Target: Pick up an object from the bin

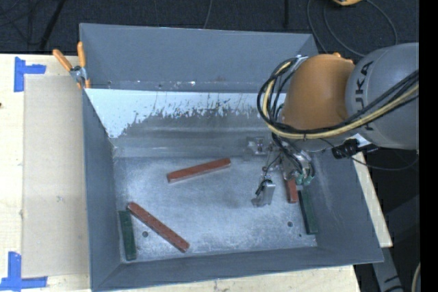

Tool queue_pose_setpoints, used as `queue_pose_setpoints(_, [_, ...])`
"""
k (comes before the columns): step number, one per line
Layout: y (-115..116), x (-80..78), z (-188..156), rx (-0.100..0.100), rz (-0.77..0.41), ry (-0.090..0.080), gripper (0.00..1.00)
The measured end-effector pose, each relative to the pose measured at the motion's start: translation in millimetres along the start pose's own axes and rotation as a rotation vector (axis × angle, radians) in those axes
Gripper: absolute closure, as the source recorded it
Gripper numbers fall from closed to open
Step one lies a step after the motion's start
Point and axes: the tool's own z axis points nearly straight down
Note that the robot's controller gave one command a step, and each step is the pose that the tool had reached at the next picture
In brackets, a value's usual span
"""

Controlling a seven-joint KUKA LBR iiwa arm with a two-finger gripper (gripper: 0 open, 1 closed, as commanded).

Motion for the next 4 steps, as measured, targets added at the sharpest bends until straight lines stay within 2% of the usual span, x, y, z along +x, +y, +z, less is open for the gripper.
queue_pose_setpoints(1, [23,-18.3,29,0.001,-0.061,-0.006,0.0])
queue_pose_setpoints(2, [55,-33.8,61,0.0,-0.185,-0.004,0.0])
queue_pose_setpoints(3, [104,-41.9,67,-0.001,-0.124,-0.003,1.0])
queue_pose_setpoints(4, [104,-41.8,67,-0.001,-0.124,-0.003,1.0])
